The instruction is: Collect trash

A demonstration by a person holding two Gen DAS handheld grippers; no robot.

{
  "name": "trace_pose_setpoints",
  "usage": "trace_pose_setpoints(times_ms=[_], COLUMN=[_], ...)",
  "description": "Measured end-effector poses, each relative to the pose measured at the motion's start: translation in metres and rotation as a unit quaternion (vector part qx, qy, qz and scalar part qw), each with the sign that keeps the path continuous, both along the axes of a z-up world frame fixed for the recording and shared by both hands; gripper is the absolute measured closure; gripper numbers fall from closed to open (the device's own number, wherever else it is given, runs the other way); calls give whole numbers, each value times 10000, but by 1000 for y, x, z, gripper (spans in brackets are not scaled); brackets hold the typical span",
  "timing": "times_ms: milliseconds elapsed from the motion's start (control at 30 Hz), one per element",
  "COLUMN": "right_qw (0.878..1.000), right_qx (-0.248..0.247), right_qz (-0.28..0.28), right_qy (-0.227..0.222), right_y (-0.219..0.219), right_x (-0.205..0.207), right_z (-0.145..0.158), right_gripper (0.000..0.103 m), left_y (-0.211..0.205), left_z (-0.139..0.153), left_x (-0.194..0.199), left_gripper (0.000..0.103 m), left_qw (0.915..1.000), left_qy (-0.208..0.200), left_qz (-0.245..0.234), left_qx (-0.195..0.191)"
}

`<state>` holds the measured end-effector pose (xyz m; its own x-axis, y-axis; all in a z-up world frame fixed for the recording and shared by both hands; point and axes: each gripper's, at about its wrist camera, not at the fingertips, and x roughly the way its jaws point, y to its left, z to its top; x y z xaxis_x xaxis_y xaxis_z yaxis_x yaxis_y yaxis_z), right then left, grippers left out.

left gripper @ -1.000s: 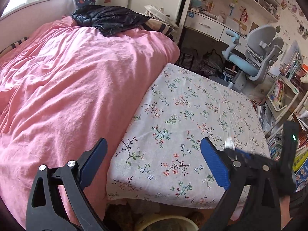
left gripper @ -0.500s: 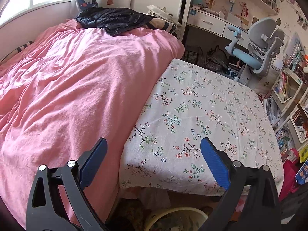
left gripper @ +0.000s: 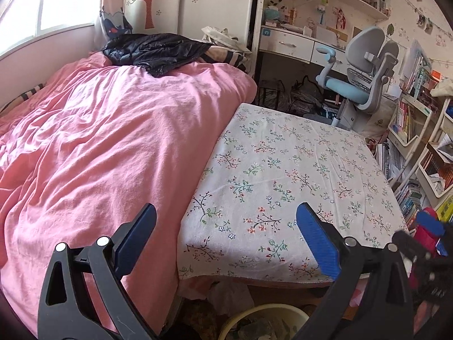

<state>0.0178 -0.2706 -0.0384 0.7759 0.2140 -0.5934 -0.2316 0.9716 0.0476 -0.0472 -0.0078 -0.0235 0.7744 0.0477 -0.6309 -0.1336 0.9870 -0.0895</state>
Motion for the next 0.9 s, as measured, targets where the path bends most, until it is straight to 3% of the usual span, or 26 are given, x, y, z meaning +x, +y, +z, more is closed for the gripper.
trace_pose_setpoints(times_ms=[100, 267, 400, 900], right_qw=[9995, 9985, 9989, 9987], right_qx=[224, -147, -124, -223], right_qz=[-202, -319, -394, -435], right_qy=[62, -431, -202, -160], right_y=[-5, -7, -24, -26], right_x=[14, 23, 16, 7], right_z=[-3, 7, 4, 5], right_gripper=[11, 11, 11, 10], left_y=[-6, -5, -3, -3], left_z=[3, 8, 9, 11], left_x=[0, 0, 1, 2], left_gripper=[7, 7, 7, 7], left_qw=[9998, 9998, 9998, 9998], left_qy=[-59, -131, -141, -194], left_qz=[-71, -6, 0, -12], left_qx=[158, 139, 121, 95])
